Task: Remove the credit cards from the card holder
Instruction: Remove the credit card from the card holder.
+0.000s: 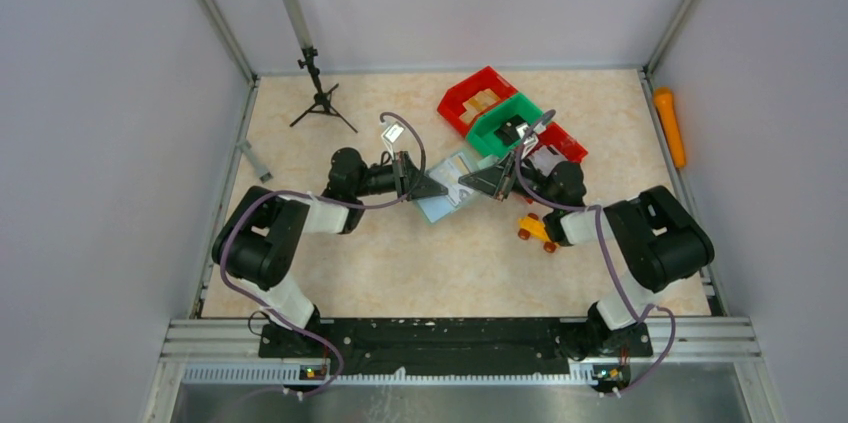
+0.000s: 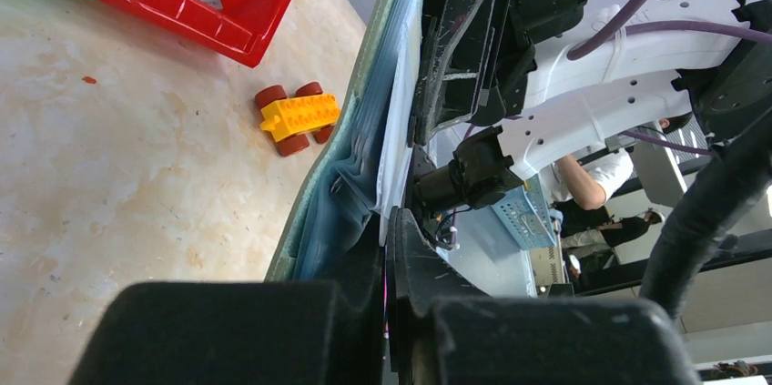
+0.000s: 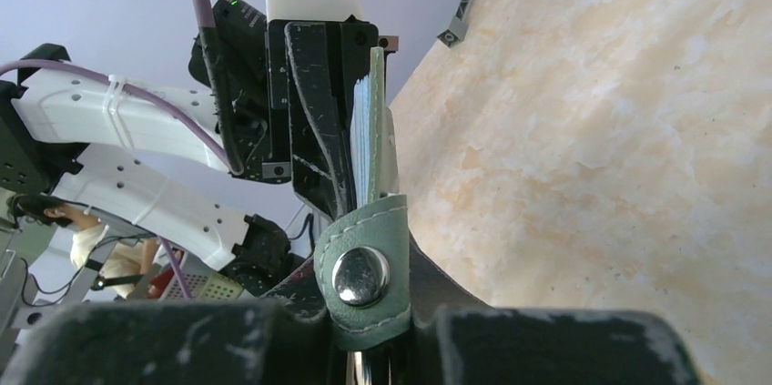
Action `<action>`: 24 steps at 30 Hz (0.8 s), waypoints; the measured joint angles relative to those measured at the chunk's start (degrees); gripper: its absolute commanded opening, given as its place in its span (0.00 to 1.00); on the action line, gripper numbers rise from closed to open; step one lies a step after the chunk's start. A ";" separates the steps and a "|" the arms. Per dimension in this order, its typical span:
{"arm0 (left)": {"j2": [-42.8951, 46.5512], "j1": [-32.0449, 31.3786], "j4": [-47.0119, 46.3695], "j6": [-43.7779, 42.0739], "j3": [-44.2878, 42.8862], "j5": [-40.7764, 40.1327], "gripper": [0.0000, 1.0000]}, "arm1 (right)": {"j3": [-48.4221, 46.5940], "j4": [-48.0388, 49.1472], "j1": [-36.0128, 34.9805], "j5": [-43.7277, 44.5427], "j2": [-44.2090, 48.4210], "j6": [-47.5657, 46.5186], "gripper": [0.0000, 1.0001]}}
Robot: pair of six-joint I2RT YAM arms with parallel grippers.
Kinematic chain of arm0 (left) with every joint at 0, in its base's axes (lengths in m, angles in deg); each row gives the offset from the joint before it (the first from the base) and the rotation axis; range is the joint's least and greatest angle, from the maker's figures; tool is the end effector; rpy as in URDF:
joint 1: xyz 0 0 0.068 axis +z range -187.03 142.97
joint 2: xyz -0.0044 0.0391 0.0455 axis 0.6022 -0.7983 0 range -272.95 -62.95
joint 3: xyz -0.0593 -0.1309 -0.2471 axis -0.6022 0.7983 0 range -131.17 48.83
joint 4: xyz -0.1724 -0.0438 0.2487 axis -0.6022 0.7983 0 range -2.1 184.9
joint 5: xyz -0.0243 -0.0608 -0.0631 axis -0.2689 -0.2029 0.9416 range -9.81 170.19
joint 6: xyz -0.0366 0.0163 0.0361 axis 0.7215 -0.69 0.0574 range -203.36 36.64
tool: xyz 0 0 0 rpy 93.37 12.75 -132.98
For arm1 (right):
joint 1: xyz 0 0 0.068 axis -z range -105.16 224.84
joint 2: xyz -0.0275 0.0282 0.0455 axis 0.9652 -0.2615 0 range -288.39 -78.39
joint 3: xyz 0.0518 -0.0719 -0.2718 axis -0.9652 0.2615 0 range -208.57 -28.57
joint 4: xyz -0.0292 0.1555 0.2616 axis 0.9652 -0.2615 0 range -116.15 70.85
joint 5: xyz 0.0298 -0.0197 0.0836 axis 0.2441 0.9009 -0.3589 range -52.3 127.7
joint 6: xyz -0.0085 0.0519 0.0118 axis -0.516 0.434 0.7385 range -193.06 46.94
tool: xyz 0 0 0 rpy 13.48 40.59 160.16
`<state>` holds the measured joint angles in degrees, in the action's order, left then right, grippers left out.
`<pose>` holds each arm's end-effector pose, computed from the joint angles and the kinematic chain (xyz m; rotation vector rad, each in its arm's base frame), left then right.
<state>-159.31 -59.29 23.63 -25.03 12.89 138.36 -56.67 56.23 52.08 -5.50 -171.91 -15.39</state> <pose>0.3028 -0.1566 0.1714 0.4116 1.8234 -1.7929 0.2777 0.1430 0.1674 -0.2277 1.6640 1.6273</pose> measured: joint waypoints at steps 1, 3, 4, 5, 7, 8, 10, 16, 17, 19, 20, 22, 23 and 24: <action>0.00 0.00 0.13 -0.02 -0.07 0.04 0.00 | 0.02 0.02 0.02 0.00 0.00 0.02 0.17; 0.00 0.00 0.52 -0.11 -0.26 0.11 0.00 | 0.09 0.04 0.04 0.00 0.00 0.39 0.21; -0.04 0.00 0.70 -0.15 -0.35 0.17 0.00 | 0.13 0.09 0.07 0.02 0.00 0.57 0.21; -0.04 0.09 1.05 -0.26 -0.39 0.35 0.00 | 0.28 0.33 0.31 0.07 0.00 0.63 0.19; -0.22 0.42 1.75 -0.46 -0.39 0.55 0.00 | 0.46 0.46 1.05 0.22 0.00 0.74 0.11; -0.39 0.55 2.03 -0.59 -0.44 0.55 0.00 | 0.46 0.48 1.31 0.24 0.00 0.92 0.10; -0.70 0.59 2.49 -0.72 -0.52 0.57 0.00 | 0.46 0.46 1.57 0.22 0.00 0.96 0.02; -0.70 0.59 3.02 -1.36 -0.70 0.83 0.00 | 0.46 0.44 1.57 0.22 0.00 0.98 0.00; -0.70 0.59 3.08 -1.44 -0.70 0.83 0.00 | 0.46 0.42 1.57 0.20 0.00 0.98 0.00; -0.70 0.59 3.23 -1.53 -0.72 0.83 0.00 | 0.46 0.42 1.57 0.22 0.00 0.98 0.00; -0.68 0.59 3.54 -1.70 -0.74 0.83 0.00 | 0.48 0.42 1.62 0.22 0.00 0.98 0.00; -0.68 0.59 4.52 -2.29 -0.87 0.81 0.00 | 0.87 0.48 1.90 0.37 0.02 1.01 0.00; -0.68 0.57 5.51 -2.80 -1.05 0.81 0.00 | 1.14 0.48 2.05 0.50 0.02 1.03 0.00; -0.68 0.50 6.69 -3.30 -1.33 0.76 0.00 | 1.46 0.52 2.27 0.66 0.02 1.05 0.00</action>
<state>-159.99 -58.79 30.32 -28.33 11.56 139.13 -55.20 56.75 54.35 -4.85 -171.88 -14.34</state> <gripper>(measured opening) 0.008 0.125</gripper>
